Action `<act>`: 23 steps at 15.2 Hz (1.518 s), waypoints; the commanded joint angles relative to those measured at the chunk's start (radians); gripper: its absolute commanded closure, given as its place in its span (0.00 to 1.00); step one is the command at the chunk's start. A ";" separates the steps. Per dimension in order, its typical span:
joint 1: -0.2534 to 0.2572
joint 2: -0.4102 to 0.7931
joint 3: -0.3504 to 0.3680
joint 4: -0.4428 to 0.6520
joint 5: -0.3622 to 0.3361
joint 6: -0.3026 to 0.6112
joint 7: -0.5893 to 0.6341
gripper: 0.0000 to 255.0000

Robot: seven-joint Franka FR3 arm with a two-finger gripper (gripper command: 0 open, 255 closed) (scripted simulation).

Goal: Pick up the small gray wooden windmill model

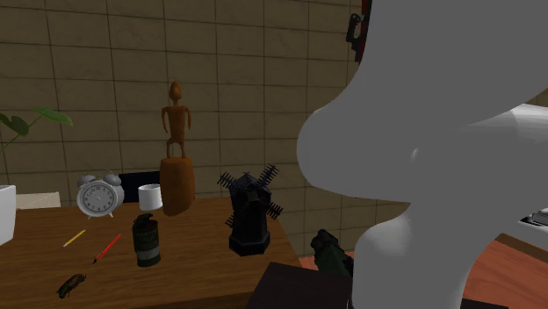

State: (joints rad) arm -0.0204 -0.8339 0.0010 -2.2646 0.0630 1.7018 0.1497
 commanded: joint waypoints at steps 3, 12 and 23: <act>-0.004 -0.001 0.032 -0.041 0.027 0.005 0.063 0.00; 0.002 0.036 0.185 -0.185 0.181 0.050 0.348 0.00; 0.043 0.207 0.383 -0.263 0.424 0.183 0.676 0.00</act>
State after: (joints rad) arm 0.0181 -0.6498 0.3636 -2.5210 0.4605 1.8643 0.7950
